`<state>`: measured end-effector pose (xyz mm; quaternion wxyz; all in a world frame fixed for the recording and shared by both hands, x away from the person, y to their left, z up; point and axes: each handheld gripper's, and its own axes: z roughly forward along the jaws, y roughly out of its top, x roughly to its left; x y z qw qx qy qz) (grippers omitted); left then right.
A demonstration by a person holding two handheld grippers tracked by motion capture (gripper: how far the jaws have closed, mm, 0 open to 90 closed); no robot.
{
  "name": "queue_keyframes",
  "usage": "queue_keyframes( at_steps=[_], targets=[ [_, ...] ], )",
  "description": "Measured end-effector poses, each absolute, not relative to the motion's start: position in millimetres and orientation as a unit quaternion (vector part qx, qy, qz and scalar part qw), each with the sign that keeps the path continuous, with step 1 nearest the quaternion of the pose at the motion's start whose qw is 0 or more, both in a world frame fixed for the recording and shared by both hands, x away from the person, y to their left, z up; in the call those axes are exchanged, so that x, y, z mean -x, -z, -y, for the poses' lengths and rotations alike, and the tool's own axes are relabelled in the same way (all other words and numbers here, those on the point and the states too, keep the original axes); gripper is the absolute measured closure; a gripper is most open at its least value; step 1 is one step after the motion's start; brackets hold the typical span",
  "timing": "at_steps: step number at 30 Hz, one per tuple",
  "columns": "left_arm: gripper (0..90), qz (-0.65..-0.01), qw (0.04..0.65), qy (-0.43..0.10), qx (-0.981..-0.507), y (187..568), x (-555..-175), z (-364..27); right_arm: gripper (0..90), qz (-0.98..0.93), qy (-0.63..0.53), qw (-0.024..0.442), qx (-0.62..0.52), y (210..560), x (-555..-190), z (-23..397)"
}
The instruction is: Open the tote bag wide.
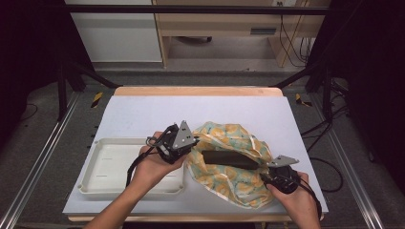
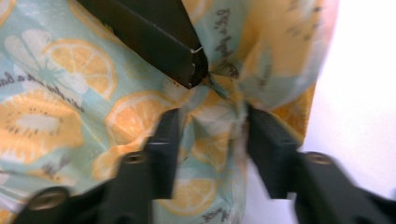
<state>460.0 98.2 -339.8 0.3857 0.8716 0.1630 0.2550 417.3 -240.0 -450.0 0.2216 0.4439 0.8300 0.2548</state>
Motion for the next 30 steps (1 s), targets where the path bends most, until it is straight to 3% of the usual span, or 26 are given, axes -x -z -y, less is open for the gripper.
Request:
queue_keyframes(
  at_steps=[3,6,20,30],
  targets=[
    [89.8,-0.163,0.381,-0.250,-0.875,343,-463,-97,80.9,-0.831,-0.257,0.227,-0.438,451,-417,241],
    [89.6,-0.163,0.370,-0.244,-0.881,348,-470,-92,87.0,-0.828,-0.263,0.235,-0.436,450,-417,243],
    [89.6,-0.179,0.280,-0.244,-0.911,388,-526,-55,90.0,-0.832,-0.253,0.241,-0.431,455,-424,248],
    [89.8,-0.204,0.258,-0.226,-0.917,410,-549,-55,90.0,-0.839,-0.244,0.232,-0.427,459,-427,253]
  ],
)
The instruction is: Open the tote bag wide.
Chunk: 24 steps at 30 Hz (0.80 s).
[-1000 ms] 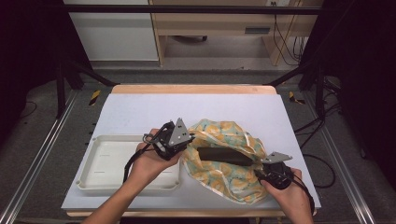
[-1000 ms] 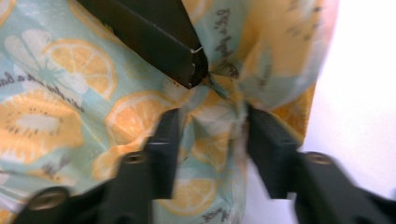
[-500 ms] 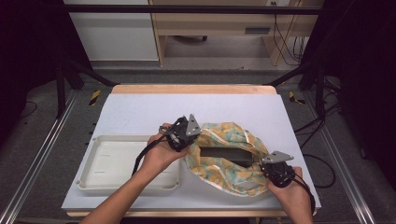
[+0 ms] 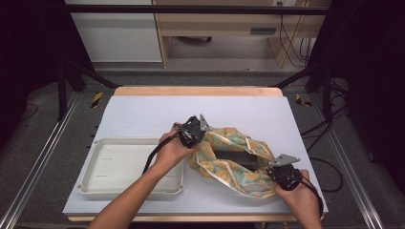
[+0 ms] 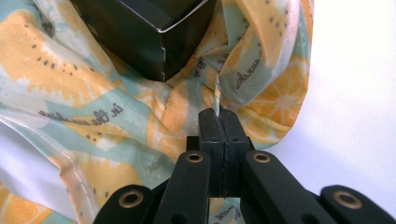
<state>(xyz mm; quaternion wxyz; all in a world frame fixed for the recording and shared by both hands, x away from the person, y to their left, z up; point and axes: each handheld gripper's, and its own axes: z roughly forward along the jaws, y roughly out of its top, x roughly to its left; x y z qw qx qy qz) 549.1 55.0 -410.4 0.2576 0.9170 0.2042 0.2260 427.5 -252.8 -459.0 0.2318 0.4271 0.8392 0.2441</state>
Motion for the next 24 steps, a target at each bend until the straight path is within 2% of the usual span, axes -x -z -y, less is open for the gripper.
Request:
queue_keyframes(
  at_steps=[24],
  targets=[
    [90.0,-0.231,0.256,-0.212,-0.914,420,-559,-72,90.0,-0.843,-0.226,0.238,-0.427,450,-426,265]
  ],
)
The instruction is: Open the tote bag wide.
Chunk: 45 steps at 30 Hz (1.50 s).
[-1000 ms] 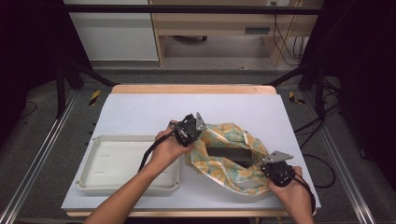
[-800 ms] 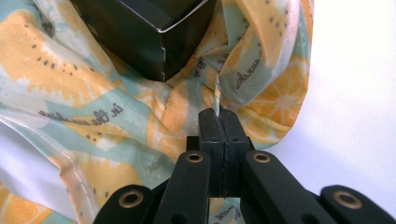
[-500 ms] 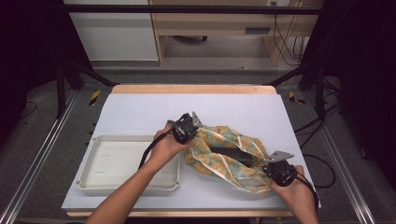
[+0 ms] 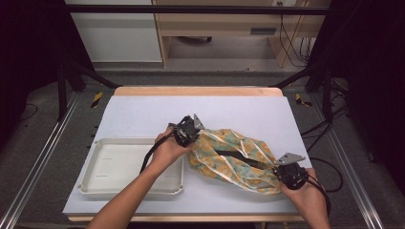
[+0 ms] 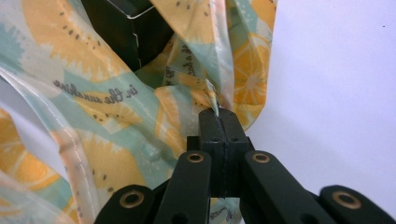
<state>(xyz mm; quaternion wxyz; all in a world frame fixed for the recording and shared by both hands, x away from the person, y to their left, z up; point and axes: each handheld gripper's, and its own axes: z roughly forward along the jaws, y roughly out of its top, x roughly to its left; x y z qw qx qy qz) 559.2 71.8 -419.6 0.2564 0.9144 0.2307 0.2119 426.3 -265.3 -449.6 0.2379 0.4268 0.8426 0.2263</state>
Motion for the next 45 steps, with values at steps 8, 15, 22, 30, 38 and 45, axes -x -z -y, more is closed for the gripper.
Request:
queue_keyframes(
  at_steps=[8,15,22,30,38,45],
  targets=[
    [90.0,-0.235,0.250,-0.212,-0.915,421,-559,-74,90.0,-0.842,-0.225,0.240,-0.427,449,-427,266],
    [83.3,-0.231,0.284,-0.205,-0.908,410,-547,-79,86.3,-0.847,-0.255,0.235,-0.403,443,-420,259],
    [65.2,-0.211,0.316,-0.233,-0.895,381,-521,-89,70.2,-0.841,-0.299,0.247,-0.378,423,-408,259],
    [58.4,-0.184,0.353,-0.227,-0.889,355,-486,-90,62.6,-0.836,-0.325,0.270,-0.350,399,-411,251],
    [58.9,-0.137,0.356,-0.197,-0.903,367,-448,-73,68.2,-0.835,-0.322,0.286,-0.342,391,-433,237],
    [83.8,-0.122,0.355,-0.154,-0.914,388,-439,-63,88.5,-0.853,-0.323,0.255,-0.321,401,-450,227]
  ],
)
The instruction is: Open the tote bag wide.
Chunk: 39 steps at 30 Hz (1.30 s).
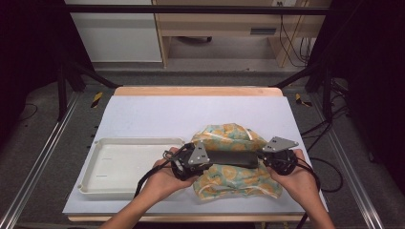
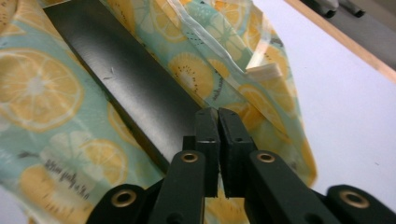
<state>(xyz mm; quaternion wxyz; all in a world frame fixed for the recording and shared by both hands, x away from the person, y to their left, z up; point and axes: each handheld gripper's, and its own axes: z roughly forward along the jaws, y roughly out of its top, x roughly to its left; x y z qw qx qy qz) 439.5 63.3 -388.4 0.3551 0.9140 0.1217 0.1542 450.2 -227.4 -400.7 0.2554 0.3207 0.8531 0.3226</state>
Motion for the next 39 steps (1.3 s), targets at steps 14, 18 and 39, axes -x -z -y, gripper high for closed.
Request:
queue_keyframes(
  at_steps=[14,18,39],
  targets=[
    [87.6,-0.150,0.297,-0.159,-0.930,440,-436,-58,88.6,-0.853,-0.323,0.236,-0.335,430,-501,239],
    [87.5,-0.154,0.285,-0.155,-0.933,446,-437,-56,89.2,-0.855,-0.315,0.231,-0.342,440,-510,243],
    [90.0,-0.150,0.257,-0.132,-0.945,460,-434,-57,90.0,-0.843,-0.297,0.203,-0.399,470,-536,262]
  ],
)
